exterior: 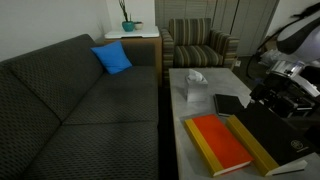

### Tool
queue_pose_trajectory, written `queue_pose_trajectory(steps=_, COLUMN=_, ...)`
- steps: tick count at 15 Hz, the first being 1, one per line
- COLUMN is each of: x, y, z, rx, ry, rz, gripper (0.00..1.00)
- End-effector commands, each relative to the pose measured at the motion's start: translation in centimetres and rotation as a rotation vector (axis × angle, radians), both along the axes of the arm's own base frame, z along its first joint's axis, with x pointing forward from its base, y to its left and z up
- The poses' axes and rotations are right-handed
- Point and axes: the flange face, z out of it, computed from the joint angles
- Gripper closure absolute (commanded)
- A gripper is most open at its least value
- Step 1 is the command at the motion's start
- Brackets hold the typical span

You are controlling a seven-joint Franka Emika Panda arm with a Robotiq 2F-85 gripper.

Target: Open the cover of the black and yellow book

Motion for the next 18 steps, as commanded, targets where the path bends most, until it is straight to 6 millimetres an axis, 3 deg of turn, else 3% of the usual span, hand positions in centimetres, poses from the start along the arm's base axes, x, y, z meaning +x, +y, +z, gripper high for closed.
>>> queue_pose_trajectory(steps=1, x=-0.5, y=1.6, z=2.4, rx=0.052, ry=-0.022, rz=0.081, gripper=0.00)
queue_pose_trajectory(steps=6, x=-1.0, y=4.0, z=4.1, rx=0.179, ry=-0.064, rz=0.203, gripper=0.00)
queue_pose_trajectory(steps=18, x=-3.7, y=7.8, z=4.8, rx=0.551, ry=0.030, rz=0.434, gripper=0.00)
